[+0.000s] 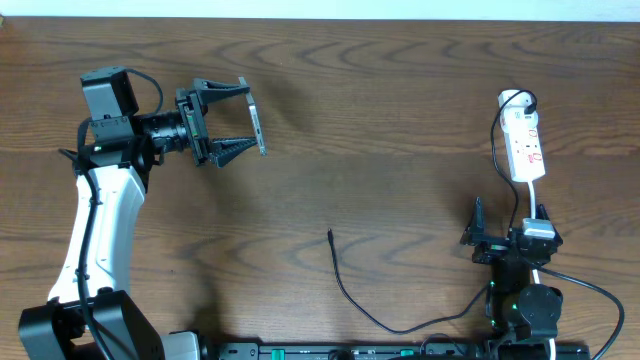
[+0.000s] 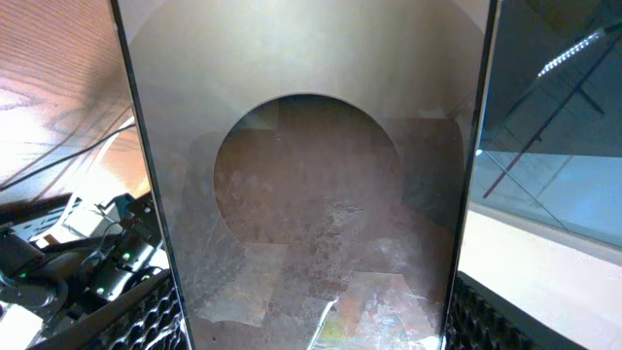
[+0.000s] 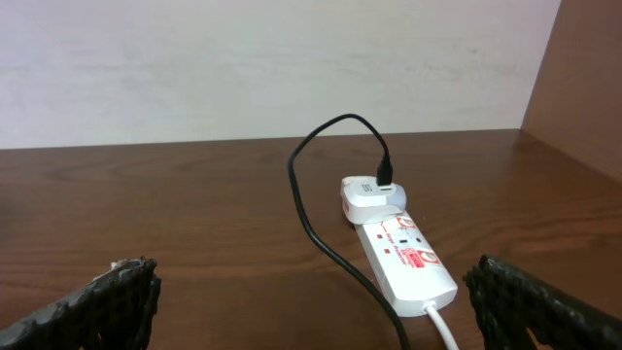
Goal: Plug charger to phone and switch on socket
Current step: 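Move the right gripper up from rest toward the held phone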
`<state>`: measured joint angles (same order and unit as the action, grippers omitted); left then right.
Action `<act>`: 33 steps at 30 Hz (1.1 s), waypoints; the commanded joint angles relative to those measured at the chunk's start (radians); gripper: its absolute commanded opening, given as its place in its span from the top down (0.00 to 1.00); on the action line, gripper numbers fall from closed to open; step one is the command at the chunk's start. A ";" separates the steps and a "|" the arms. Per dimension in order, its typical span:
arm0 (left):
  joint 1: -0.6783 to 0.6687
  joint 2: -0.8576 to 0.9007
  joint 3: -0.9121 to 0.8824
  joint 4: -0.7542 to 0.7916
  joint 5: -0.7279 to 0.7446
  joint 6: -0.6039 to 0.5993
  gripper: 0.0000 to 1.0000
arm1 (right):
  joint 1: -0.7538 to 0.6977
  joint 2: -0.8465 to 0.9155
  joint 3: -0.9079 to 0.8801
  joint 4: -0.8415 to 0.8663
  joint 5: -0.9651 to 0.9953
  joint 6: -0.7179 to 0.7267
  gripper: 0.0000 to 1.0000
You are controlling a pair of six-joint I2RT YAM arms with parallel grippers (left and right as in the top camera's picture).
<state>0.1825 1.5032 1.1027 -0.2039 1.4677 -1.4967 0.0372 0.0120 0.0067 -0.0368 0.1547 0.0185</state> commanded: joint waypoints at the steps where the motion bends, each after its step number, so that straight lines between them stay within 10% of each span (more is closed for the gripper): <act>1: 0.005 -0.016 0.037 0.009 0.036 -0.008 0.92 | 0.010 -0.005 -0.001 -0.001 0.011 0.004 0.01; 21: 0.005 -0.016 0.037 0.009 0.035 -0.005 0.93 | 0.010 0.048 0.080 0.013 -0.132 -0.040 0.01; 33: 0.005 -0.016 0.037 0.009 0.035 -0.005 0.92 | 0.010 0.667 0.528 -0.122 -0.333 -0.061 0.01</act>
<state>0.1825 1.5032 1.1038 -0.2012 1.4631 -1.4994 0.0372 0.5655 0.4244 -0.1352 -0.0597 -0.0242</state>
